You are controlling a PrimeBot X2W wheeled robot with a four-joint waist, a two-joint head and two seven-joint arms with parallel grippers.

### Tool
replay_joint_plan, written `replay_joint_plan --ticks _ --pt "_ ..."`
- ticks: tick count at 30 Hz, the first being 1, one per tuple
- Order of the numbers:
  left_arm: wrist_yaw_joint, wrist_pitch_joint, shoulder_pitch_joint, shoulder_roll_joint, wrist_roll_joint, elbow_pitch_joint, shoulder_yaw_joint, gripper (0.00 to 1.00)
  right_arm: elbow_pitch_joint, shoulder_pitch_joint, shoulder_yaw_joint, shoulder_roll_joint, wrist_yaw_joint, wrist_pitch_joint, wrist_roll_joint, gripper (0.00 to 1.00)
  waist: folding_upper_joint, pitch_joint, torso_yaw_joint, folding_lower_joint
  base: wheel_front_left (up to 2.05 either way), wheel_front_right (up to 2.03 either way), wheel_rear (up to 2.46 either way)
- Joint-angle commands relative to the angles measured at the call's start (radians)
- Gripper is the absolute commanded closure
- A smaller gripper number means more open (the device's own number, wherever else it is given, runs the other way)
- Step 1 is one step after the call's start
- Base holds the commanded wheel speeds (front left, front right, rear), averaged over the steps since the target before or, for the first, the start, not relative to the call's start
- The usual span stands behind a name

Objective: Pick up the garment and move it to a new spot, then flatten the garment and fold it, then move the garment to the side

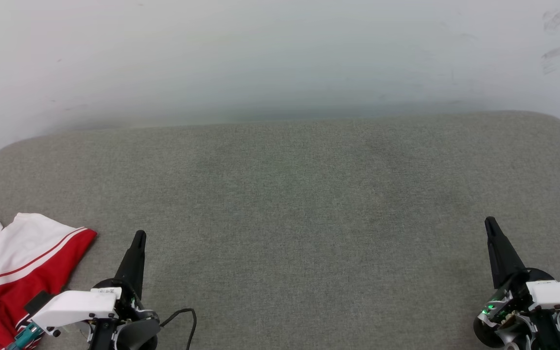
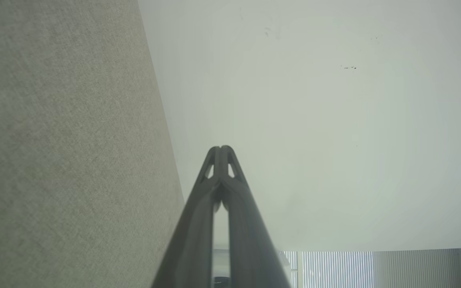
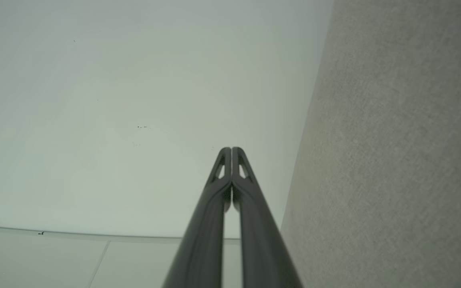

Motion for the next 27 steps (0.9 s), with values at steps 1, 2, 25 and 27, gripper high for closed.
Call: replay_joint_plan --ticks 1,2,25,27 --pt "-0.002 0.005 -0.005 -0.002 0.002 -0.001 0.002 1.0 0.001 -0.011 0.001 0.003 0.0 -0.001 0.004 1.0 0.0 0.0 0.0 0.0 0.0 0.0 0.0" --pt "-0.002 0.005 -0.005 -0.002 0.002 -0.001 0.002 1.0 0.001 -0.011 0.001 0.003 0.0 -0.001 0.004 1.0 0.0 0.0 0.0 0.0 0.0 0.0 0.0" --pt "0.001 -0.006 0.011 -0.001 -0.002 0.012 -0.012 0.0 0.009 0.017 0.002 0.0 0.0 -0.006 -0.001 0.0 0.0 0.0 0.0 0.0 0.0 0.0 0.0" --pt "0.001 -0.015 0.01 -0.001 -0.003 0.002 -0.023 0.0 -0.004 0.02 0.005 0.0 0.0 -0.015 -0.002 0.0 0.0 0.0 0.0 0.0 0.0 0.0 0.0"
